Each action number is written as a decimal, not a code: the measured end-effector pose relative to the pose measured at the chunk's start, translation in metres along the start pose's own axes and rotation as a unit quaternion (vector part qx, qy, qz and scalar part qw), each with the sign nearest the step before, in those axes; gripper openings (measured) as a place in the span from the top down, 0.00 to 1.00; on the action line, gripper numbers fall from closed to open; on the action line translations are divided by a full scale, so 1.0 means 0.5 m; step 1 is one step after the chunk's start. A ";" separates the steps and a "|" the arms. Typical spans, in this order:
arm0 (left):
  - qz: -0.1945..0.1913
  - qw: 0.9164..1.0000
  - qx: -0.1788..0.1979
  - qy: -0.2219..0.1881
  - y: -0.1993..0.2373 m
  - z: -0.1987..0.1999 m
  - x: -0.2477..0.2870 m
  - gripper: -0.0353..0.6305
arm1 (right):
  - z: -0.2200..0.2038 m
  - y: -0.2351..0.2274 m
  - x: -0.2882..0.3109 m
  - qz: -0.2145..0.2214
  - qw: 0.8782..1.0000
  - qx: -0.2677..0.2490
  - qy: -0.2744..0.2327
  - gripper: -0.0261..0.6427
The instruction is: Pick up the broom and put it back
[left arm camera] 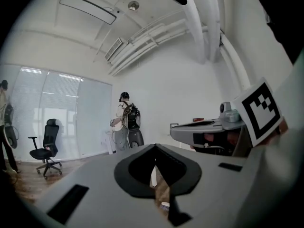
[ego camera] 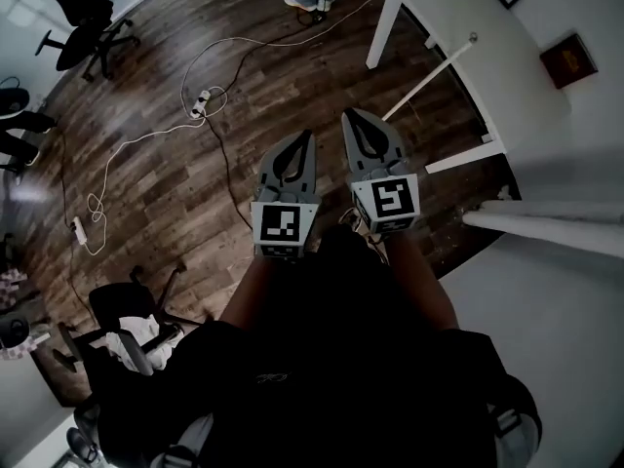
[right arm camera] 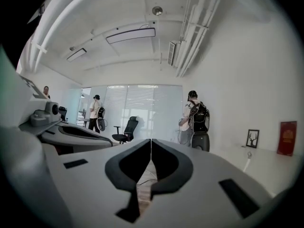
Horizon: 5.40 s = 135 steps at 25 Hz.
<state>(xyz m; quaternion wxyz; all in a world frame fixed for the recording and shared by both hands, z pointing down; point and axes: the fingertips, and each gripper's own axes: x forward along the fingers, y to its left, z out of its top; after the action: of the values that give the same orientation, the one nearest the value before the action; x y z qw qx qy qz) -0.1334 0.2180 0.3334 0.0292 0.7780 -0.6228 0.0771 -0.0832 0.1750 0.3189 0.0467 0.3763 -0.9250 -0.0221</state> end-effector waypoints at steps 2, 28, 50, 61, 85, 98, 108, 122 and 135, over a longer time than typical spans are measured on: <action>-0.014 1.000 0.017 0.012 -0.039 0.003 0.063 0.94 | -0.013 -0.077 0.002 -0.015 1.000 0.020 0.001 0.93; -0.186 0.972 -0.007 0.140 -0.276 -0.130 0.465 0.94 | -0.297 -0.540 -0.047 -0.204 0.967 0.123 0.094 0.93; -0.278 0.928 0.016 0.247 -0.170 -0.323 0.765 0.94 | -0.633 -0.777 0.159 -0.341 0.886 0.202 0.240 0.93; -0.350 0.906 0.050 0.232 -0.308 -0.468 1.013 0.94 | -0.671 -0.798 0.068 -0.419 0.835 0.245 0.258 0.93; -0.387 0.878 0.131 0.249 -0.504 -0.656 1.169 0.83 | -0.618 -0.698 -0.081 -0.458 0.804 0.234 0.297 0.93; -0.368 0.908 0.125 0.154 -0.394 -0.443 1.029 0.83 | -0.525 -0.683 0.003 -0.375 0.879 0.164 0.245 0.93; -0.312 0.945 0.088 0.027 -0.325 -0.099 0.851 0.83 | -0.306 -0.679 0.017 -0.316 0.935 0.039 0.155 0.93; -0.203 0.976 0.069 0.047 -0.221 -0.007 0.595 0.83 | -0.160 -0.581 -0.026 -0.225 0.971 0.007 0.075 0.93; -0.201 0.977 0.069 0.027 -0.256 0.004 0.504 0.83 | -0.141 -0.514 -0.062 -0.195 0.978 -0.023 0.067 0.93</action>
<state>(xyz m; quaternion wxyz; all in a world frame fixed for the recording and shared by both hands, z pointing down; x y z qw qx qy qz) 0.0450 0.0033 0.3774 0.0069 0.8849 -0.4460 0.1339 0.1246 0.0120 0.3674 0.1125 0.5486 -0.8281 -0.0270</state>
